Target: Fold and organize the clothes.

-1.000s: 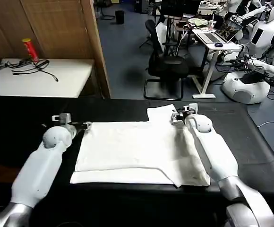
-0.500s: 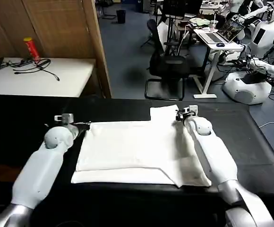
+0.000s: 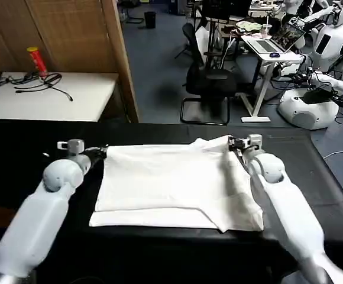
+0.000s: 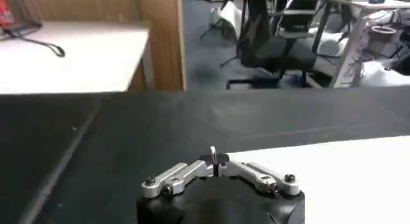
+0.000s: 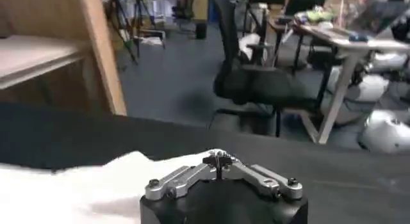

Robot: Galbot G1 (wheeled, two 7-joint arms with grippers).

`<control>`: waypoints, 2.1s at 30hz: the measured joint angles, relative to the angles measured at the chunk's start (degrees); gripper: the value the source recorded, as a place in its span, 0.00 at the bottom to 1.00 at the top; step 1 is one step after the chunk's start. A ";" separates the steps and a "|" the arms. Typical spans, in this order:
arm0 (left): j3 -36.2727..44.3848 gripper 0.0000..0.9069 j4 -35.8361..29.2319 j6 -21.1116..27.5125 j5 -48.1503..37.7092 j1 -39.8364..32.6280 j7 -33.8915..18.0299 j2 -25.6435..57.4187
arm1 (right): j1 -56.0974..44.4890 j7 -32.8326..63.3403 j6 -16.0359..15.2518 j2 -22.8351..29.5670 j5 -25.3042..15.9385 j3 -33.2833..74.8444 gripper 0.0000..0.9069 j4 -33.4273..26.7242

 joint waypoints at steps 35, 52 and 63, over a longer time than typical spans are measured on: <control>-9.00 0.03 -22.58 2.57 13.95 29.36 0.30 3.00 | -27.24 2.50 -8.10 -8.10 -2.92 5.74 0.00 25.55; -13.07 0.97 -27.03 2.58 15.55 34.69 1.35 2.91 | -32.69 2.60 -8.08 -7.81 -0.27 10.59 0.97 30.35; -12.27 0.97 -22.12 1.28 6.45 26.65 -1.90 -1.12 | -24.17 6.30 -3.74 -1.58 1.61 10.54 0.97 23.04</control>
